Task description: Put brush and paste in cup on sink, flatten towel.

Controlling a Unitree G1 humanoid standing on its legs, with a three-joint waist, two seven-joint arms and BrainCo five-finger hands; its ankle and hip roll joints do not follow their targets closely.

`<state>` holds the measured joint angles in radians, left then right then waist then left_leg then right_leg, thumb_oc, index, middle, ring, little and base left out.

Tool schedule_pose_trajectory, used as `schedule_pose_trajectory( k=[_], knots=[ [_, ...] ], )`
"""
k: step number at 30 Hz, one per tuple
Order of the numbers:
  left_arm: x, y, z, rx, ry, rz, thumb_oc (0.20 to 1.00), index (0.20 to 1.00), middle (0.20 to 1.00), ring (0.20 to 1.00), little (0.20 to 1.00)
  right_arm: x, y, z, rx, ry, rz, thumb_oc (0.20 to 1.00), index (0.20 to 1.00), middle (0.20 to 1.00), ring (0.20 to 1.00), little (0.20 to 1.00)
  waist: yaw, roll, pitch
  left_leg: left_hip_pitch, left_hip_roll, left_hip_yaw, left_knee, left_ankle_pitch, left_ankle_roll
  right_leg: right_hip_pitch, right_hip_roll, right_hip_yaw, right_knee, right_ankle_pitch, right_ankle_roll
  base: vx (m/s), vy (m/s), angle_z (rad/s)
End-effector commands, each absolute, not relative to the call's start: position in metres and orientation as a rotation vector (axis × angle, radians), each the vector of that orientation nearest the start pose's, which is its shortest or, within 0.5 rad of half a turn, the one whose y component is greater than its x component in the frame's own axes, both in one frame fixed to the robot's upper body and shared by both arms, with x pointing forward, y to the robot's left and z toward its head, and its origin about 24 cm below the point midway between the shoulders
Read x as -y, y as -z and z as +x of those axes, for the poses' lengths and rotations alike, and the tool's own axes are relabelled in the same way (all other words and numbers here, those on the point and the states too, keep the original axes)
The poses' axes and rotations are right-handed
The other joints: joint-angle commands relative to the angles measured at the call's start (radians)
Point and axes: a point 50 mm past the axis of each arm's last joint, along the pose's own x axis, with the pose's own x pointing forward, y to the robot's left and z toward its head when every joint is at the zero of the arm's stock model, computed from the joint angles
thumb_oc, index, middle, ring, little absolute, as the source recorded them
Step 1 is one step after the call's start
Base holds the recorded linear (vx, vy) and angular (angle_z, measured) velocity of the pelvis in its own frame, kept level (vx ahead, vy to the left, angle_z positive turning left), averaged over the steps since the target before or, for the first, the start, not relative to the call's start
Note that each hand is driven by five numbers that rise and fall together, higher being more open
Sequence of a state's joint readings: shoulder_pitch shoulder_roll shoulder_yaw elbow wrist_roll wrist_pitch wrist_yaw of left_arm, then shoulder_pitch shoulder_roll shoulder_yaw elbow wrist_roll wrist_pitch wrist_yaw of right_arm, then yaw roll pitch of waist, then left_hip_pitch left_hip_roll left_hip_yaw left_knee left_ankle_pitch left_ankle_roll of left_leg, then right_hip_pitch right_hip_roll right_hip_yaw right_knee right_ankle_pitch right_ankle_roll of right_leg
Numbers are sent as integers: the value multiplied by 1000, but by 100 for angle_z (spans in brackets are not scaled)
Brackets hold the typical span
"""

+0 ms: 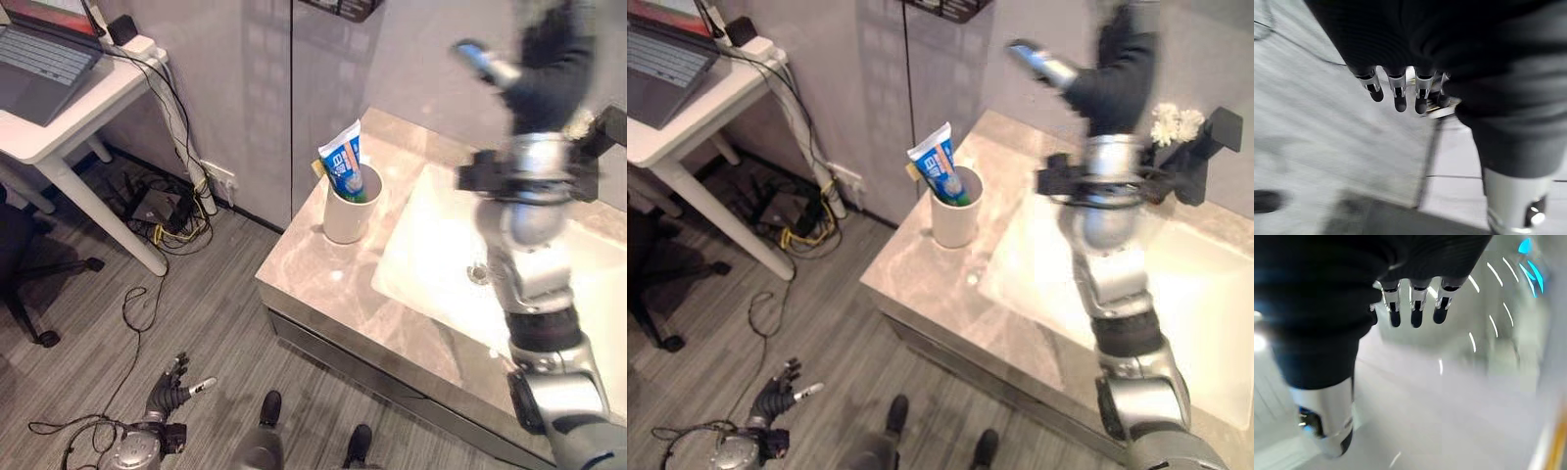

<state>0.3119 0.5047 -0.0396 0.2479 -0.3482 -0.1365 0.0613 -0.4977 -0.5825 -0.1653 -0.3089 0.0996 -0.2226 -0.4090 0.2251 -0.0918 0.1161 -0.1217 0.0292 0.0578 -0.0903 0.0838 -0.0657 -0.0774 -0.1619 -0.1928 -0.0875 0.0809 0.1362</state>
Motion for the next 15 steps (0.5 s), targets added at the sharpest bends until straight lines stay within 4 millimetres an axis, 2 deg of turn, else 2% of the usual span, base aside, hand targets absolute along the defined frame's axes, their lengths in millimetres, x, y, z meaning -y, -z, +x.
schedule_pose_trajectory(
  k=[1, 3, 4, 5, 6, 7, 8, 9, 10, 12, 13, 14, 15],
  knots=[
    [-292, 8, 161, -288, -189, 198, 1000, 1000, 1000, 1000, 1000, 245, -296, 225, 1222, 525, -438, 1000, 1000, 1000, 1000, 1000, -28, 15, -89, 22, -27, 43, 3, -67, 42, 13, -16, 19, 0, 50, 32, -16, -26, 6],
    [-295, -3, 159, -232, -211, 186, 1000, 1000, 1000, 1000, 1000, 284, -288, 195, 1205, 789, -574, 1000, 1000, 1000, 1000, 1000, -63, 22, -94, 27, -23, 46, 3, -67, 41, 12, -13, 22, 0, 46, 34, 0, 0, 0],
    [-294, -3, 159, -233, -206, 188, 1000, 1000, 1000, 1000, 1000, 285, -287, 194, 1204, 796, -578, 1000, 1000, 1000, 1000, 1000, -60, 21, -95, 27, -23, 44, 3, -67, 41, 13, -13, 21, 0, 45, 34, -19, -8, -8],
    [-297, -11, 156, -195, -231, 192, 1000, 1000, 1000, 1000, 1000, 311, -281, 174, 1158, 986, -708, 1000, 1000, 1000, 1000, 1000, -85, 26, -98, 28, -22, 49, 3, -67, 43, 8, -10, 31, 0, 48, 36, -8, -5, -6],
    [-297, -11, 155, -196, -227, 193, 1000, 1000, 1000, 1000, 1000, 312, -280, 173, 1156, 989, -710, 1000, 1000, 1000, 1000, 1000, -81, 26, -100, 28, -22, 49, 3, -67, 43, 7, -10, 31, 0, 48, 36, -51, -14, -11],
    [-300, -20, 154, -158, -242, 213, 1000, 1000, 1000, 1000, 1000, 348, -273, 151, 1047, 1252, -908, 1000, 1000, 1000, 1000, 1000, -103, 27, -99, 30, -20, 58, 3, -62, 44, 0, -7, 42, 0, 55, 38, -23, -8, -13],
    [-300, -20, 154, -159, -238, 213, 1000, 1000, 1000, 1000, 1000, 348, -273, 151, 1046, 1256, -911, 1000, 1000, 1000, 1000, 1000, -99, 28, -102, 31, -20, 56, 3, -66, 43, 0, -7, 45, 0, 51, 39, -40, -13, -14],
    [-300, -29, 154, -112, -241, 230, 1000, 1000, 1000, 1000, 1000, 373, -260, 135, 932, 1404, -961, 1000, 1000, 1000, 1000, 1000, -122, 32, -103, 31, -17, 63, 3, -67, 43, -8, -5, 58, 0, 53, 41, 1, -4, -15],
    [-300, -29, 154, -113, -237, 232, 1000, 1000, 1000, 1000, 1000, 374, -259, 134, 930, 1409, -962, 1000, 1000, 1000, 1000, 1000, -117, 31, -105, 31, -17, 64, 3, -67, 42, -8, -5, 58, 0, 53, 41, -27, -15, -24],
    [-300, -48, 159, -31, -214, 274, 1000, 1000, 1000, 1000, 1000, 410, -230, 111, 734, 1569, -947, 1000, 1000, 1000, 1000, 1000, -132, 35, -105, 27, -13, 61, 3, -64, 39, -14, -1, 70, 0, 52, 39, -32, -26, -24],
    [-301, -59, 162, 15, -201, 299, 1000, 1000, 1000, 1000, 1000, 427, -217, 101, 584, 1598, -1006, 1000, 1000, 1000, 1000, 1000, -145, 33, -101, 26, -12, 62, 3, -59, 37, -16, 2, 73, 0, 55, 37, -13, -30, -5],
    [-299, -65, 163, 44, -189, 316, 1000, 1000, 1000, 1000, 1000, 436, -211, 92, 518, 1622, -1056, 1000, 1000, 1000, 1000, 1000, -152, 34, -105, 26, -11, 57, 3, -62, 34, -15, 3, 77, 0, 51, 37, -9, -36, 6],
    [-296, -76, 166, 102, -178, 326, 1000, 1000, 1000, 1000, 1000, 450, -188, 77, 348, 1642, -1083, 1000, 1000, 1000, 1000, 1000, -164, 35, -103, 26, -9, 57, 3, -60, 31, -12, 5, 76, 0, 53, 35, 9, -38, 3]
  ],
)
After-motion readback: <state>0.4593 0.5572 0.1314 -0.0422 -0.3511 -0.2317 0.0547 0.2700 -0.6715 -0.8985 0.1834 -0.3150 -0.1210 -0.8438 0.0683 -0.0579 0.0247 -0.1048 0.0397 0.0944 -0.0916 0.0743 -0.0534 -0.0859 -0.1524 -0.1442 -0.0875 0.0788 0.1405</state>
